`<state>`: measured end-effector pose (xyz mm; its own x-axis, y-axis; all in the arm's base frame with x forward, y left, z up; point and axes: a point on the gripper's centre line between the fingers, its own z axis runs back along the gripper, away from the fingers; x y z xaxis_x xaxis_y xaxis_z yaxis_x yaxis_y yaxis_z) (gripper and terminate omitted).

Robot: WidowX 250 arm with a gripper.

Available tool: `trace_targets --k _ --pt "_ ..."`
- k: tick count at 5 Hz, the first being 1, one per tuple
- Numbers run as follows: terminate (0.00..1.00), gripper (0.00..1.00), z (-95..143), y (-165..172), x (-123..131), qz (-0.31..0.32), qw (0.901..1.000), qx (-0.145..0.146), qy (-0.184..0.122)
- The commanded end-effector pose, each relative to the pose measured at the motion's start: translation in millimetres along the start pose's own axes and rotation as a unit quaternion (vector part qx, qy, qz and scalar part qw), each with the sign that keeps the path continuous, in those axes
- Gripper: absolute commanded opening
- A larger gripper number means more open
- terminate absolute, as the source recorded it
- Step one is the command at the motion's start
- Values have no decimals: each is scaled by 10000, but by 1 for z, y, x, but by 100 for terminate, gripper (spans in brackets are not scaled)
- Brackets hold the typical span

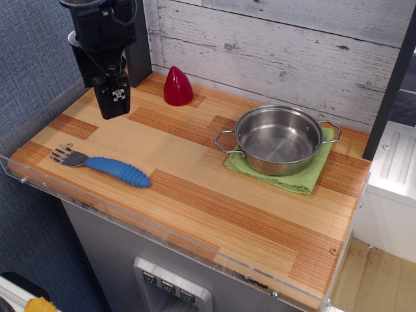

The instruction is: Move pot to space above fork.

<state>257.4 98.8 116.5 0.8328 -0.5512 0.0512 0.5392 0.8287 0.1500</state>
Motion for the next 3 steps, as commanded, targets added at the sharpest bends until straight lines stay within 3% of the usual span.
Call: trace_targets --k 1,2,3 --pt "0 100 0 0 0 0 10000 0 0" --pt "0 100 5 -14 15 -471 9986 33 -222" --pt "0 100 10 -31 40 -1404 9872 -15 -753"
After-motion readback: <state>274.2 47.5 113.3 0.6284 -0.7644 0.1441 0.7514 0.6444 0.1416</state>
